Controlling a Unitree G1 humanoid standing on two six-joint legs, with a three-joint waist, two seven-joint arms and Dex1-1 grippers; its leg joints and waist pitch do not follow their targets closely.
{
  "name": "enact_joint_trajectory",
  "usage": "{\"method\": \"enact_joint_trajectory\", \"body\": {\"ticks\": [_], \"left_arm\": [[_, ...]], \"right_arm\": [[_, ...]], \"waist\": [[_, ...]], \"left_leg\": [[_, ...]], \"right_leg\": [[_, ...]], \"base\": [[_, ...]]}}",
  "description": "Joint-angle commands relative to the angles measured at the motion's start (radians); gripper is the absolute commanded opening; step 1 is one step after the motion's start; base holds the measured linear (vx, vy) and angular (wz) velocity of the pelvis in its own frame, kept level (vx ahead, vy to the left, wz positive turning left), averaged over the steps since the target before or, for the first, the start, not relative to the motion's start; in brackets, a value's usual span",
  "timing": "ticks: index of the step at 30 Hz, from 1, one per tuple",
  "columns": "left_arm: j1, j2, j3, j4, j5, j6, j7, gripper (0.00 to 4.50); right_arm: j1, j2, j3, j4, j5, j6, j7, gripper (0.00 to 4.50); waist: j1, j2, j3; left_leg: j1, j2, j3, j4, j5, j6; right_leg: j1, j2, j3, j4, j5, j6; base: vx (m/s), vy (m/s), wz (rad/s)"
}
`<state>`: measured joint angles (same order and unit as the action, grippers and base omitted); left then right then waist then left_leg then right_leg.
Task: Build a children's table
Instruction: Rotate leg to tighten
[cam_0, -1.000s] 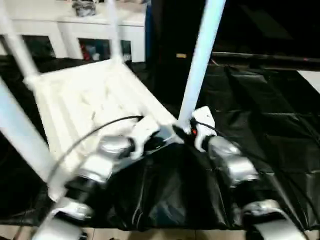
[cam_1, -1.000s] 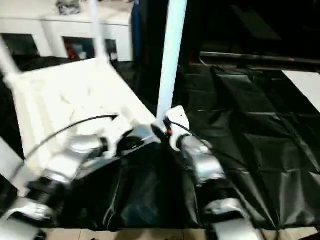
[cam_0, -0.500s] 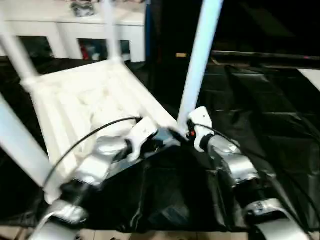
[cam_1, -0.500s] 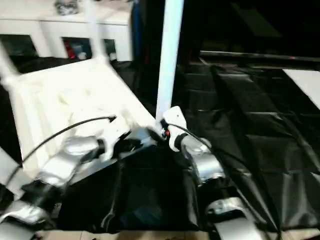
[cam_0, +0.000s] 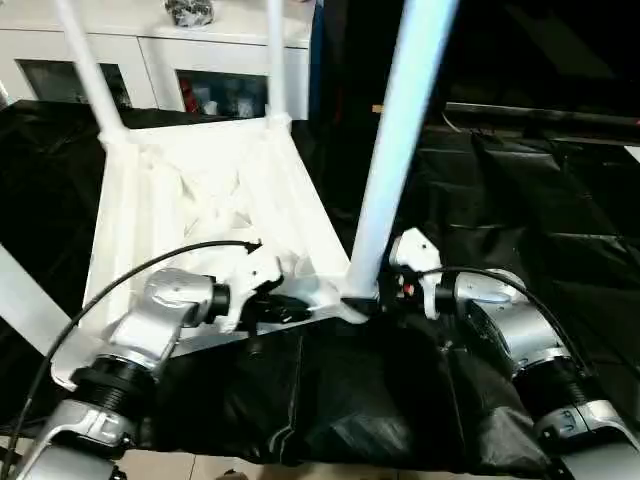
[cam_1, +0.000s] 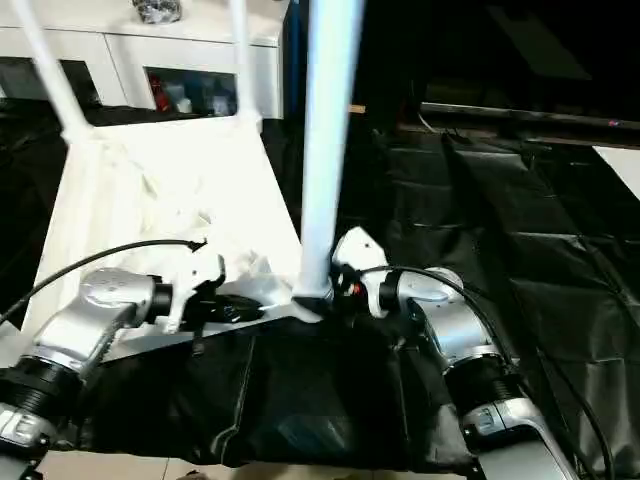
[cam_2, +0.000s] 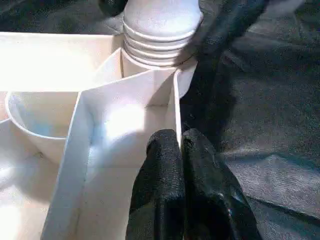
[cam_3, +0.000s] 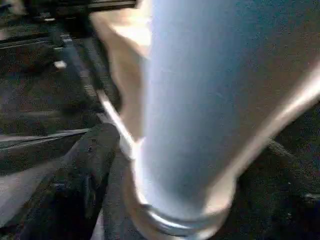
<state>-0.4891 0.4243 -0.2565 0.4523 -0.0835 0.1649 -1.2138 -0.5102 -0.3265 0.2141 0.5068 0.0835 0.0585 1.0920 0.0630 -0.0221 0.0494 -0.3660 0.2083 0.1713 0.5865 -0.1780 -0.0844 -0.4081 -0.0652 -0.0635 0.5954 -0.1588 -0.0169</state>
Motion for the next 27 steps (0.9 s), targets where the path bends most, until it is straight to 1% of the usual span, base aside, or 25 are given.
{"method": "enact_joint_trajectory", "body": {"ticks": [1,2,3,4,5,6,7,8,10,11,12,13,15,17,18,19,20,21,22,23,25,26,27], "left_arm": [[-0.042,-0.013,-0.001,-0.016,-0.033,-0.035,-0.039,0.00],[-0.045,-0.014,-0.002,-0.011,-0.033,-0.039,-0.044,0.00],[-0.046,-0.014,-0.002,-0.007,-0.034,-0.041,-0.050,0.00],[-0.048,-0.015,-0.003,-0.001,-0.033,-0.045,-0.054,0.00],[-0.050,-0.015,-0.004,0.003,-0.033,-0.048,-0.057,0.00],[-0.049,-0.016,-0.006,0.006,-0.033,-0.050,-0.059,0.00],[-0.049,-0.016,-0.006,0.006,-0.033,-0.050,-0.059,0.00],[-0.046,-0.014,-0.007,0.006,-0.032,-0.052,-0.060,0.00],[-0.044,-0.012,-0.006,0.005,-0.032,-0.052,-0.061,0.00],[-0.043,-0.013,-0.005,0.007,-0.030,-0.054,-0.060,0.00],[-0.041,-0.013,-0.004,0.008,-0.028,-0.055,-0.059,0.00],[-0.039,-0.013,-0.004,0.009,-0.026,-0.058,-0.060,0.00],[-0.037,-0.014,-0.002,0.011,-0.022,-0.059,-0.052,0.00],[-0.038,-0.017,0.003,0.021,-0.017,-0.065,-0.041,0.00],[-0.038,-0.020,0.005,0.024,-0.014,-0.066,-0.030,0.00],[-0.043,-0.029,0.009,0.035,0.001,-0.065,0.011,0.00],[-0.047,-0.036,0.011,0.042,0.012,-0.064,0.040,0.00],[-0.051,-0.047,0.015,0.048,0.020,-0.057,0.072,0.00],[-0.057,-0.066,0.021,0.054,0.030,-0.046,0.120,0.00],[-0.066,-0.098,0.028,0.059,0.043,-0.028,0.192,0.00],[-0.072,-0.129,0.028,0.056,0.050,-0.004,0.239,0.00],[-0.075,-0.147,0.026,0.053,0.054,0.010,0.262,0.00],[-0.093,-0.205,0.021,0.068,0.072,0.044,0.345,0.00]], "right_arm": [[0.005,-0.007,0.018,-0.020,0.007,-0.009,0.025,3.46],[0.003,-0.003,0.020,-0.017,0.006,-0.008,0.030,3.17],[0.003,-0.001,0.022,-0.016,0.005,-0.008,0.031,3.17],[0.002,-0.002,0.026,-0.013,0.002,-0.009,0.033,3.04],[0.001,-0.003,0.028,-0.011,0.001,-0.010,0.035,2.99],[0.001,-0.004,0.031,-0.008,0.000,-0.011,0.038,2.99],[0.001,-0.004,0.031,-0.008,0.000,-0.011,0.038,2.89],[0.001,-0.002,0.032,-0.007,0.001,-0.008,0.042,2.70],[0.001,-0.002,0.032,-0.007,0.001,-0.005,0.048,2.67],[0.001,-0.003,0.033,-0.006,0.000,-0.005,0.050,2.62],[0.002,-0.004,0.035,-0.005,-0.002,-0.006,0.053,2.58],[0.003,-0.005,0.036,-0.005,-0.004,-0.007,0.054,2.58],[0.007,-0.005,0.040,-0.008,-0.003,-0.004,0.058,2.55],[0.016,-0.003,0.044,-0.015,-0.004,-0.002,0.054,2.54],[0.019,-0.002,0.046,-0.017,-0.004,-0.002,0.052,2.54],[0.030,0.010,0.038,-0.022,0.003,0.011,0.035,2.54],[0.038,0.018,0.032,-0.025,0.008,0.021,0.022,2.54],[0.044,0.031,0.023,-0.025,0.010,0.028,-0.006,2.54],[0.049,0.051,0.011,-0.017,0.004,0.030,-0.055,2.54],[0.054,0.086,-0.008,0.004,-0.008,0.029,-0.140,2.54],[0.056,0.122,-0.028,0.025,-0.008,0.029,-0.213,2.54],[0.057,0.144,-0.041,0.036,-0.006,0.029,-0.253,2.54],[0.047,0.214,-0.071,0.073,0.001,0.046,-0.367,2.54]], "waist": [[-0.002,0.000,-0.063],[-0.001,0.000,-0.062],[-0.001,0.001,-0.062],[0.000,-0.001,-0.062],[0.001,-0.001,-0.062],[0.001,-0.003,-0.062],[0.002,-0.002,-0.062],[0.002,-0.004,-0.062],[0.003,-0.003,-0.062],[0.003,-0.005,-0.061],[0.004,-0.004,-0.062],[0.004,-0.007,-0.062],[0.005,-0.005,-0.063],[0.005,-0.008,-0.063],[0.006,-0.008,-0.063],[0.006,-0.008,-0.062],[0.008,-0.008,-0.060],[0.009,-0.009,-0.060],[0.013,-0.011,-0.059],[0.011,-0.009,-0.057],[0.009,-0.010,-0.056],[0.006,-0.012,-0.056],[0.003,-0.010,-0.057]], "left_leg": [[0.013,0.023,0.003,-0.069,-0.220,0.037],[0.013,0.023,0.003,-0.069,-0.222,0.036],[0.013,0.023,0.003,-0.069,-0.222,0.035],[0.015,0.023,0.003,-0.069,-0.226,0.034],[0.015,0.023,0.003,-0.069,-0.226,0.033],[0.014,0.023,0.003,-0.069,-0.225,0.033],[0.014,0.024,0.002,-0.070,-0.224,0.032],[0.013,0.024,0.002,-0.069,-0.221,0.033],[0.013,0.024,0.002,-0.069,-0.223,0.032],[0.013,0.024,0.002,-0.070,-0.224,0.033],[0.012,0.024,0.002,-0.070,-0.222,0.032],[0.013,0.024,0.002,-0.069,-0.221,0.033],[0.013,0.025,0.002,-0.069,-0.209,0.034],[0.012,0.023,0.003,-0.068,-0.208,0.036],[0.012,0.023,0.003,-0.068,-0.208,0.036],[0.012,0.023,0.003,-0.068,-0.210,0.035],[0.015,0.024,0.004,-0.069,-0.219,0.034],[0.014,0.023,0.003,-0.070,-0.221,0.033],[0.016,0.024,0.003,-0.070,-0.230,0.028],[0.016,0.024,0.003,-0.072,-0.234,0.018],[0.017,0.022,0.001,-0.073,-0.255,0.005],[0.016,0.020,-0.002,-0.074,-0.267,-0.002],[0.017,0.019,-0.002,-0.072,-0.270,-0.003]], "right_leg": [[0.049,-0.065,0.044,-0.064,-0.264,-0.201],[0.049,-0.066,0.044,-0.065,-0.269,-0.201],[0.049,-0.066,0.044,-0.066,-0.272,-0.200],[0.047,-0.066,0.044,-0.067,-0.279,-0.198],[0.047,-0.066,0.044,-0.067,-0.281,-0.198],[0.048,-0.066,0.044,-0.066,-0.288,-0.195],[0.048,-0.067,0.044,-0.066,-0.290,-0.193],[0.048,-0.067,0.044,-0.066,-0.287,-0.192],[0.048,-0.067,0.044,-0.066,-0.291,-0.191],[0.048,-0.067,0.043,-0.066,-0.294,-0.190],[0.049,-0.067,0.043,-0.066,-0.294,-0.189],[0.049,-0.067,0.043,-0.066,-0.295,-0.188],[0.049,-0.067,0.044,-0.064,-0.279,-0.190],[0.049,-0.066,0.044,-0.064,-0.275,-0.191],[0.049,-0.067,0.044,-0.064,-0.278,-0.191],[0.049,-0.067,0.044,-0.064,-0.283,-0.189],[0.046,-0.067,0.044,-0.069,-0.308,-0.180],[0.047,-0.068,0.044,-0.069,-0.318,-0.175],[0.045,-0.069,0.044,-0.073,-0.349,-0.165],[0.043,-0.068,0.045,-0.074,-0.363,-0.160],[0.042,-0.070,0.043,-0.078,-0.401,-0.151],[0.044,-0.071,0.040,-0.082,-0.439,-0.137],[0.042,-0.072,0.041,-0.084,-0.457,-0.127]], "base": [[0.000,0.000,0.00],[0.000,0.000,0.00],[0.000,0.000,0.00],[0.000,0.000,0.00],[0.000,0.000,0.00],[0.000,0.000,0.00],[0.000,0.000,0.00],[0.000,0.000,0.00],[0.000,0.000,0.00],[0.000,0.000,0.00],[0.000,0.000,0.00],[0.000,0.000,0.00],[0.000,0.000,0.00],[0.000,0.000,0.00],[0.000,0.000,0.00],[0.000,0.000,0.00],[0.000,0.000,0.00],[0.000,0.000,0.00],[0.000,0.000,0.00],[0.000,0.000,0.00],[0.000,0.000,0.00],[0.000,0.000,0.00],[0.000,0.000,0.00]]}}
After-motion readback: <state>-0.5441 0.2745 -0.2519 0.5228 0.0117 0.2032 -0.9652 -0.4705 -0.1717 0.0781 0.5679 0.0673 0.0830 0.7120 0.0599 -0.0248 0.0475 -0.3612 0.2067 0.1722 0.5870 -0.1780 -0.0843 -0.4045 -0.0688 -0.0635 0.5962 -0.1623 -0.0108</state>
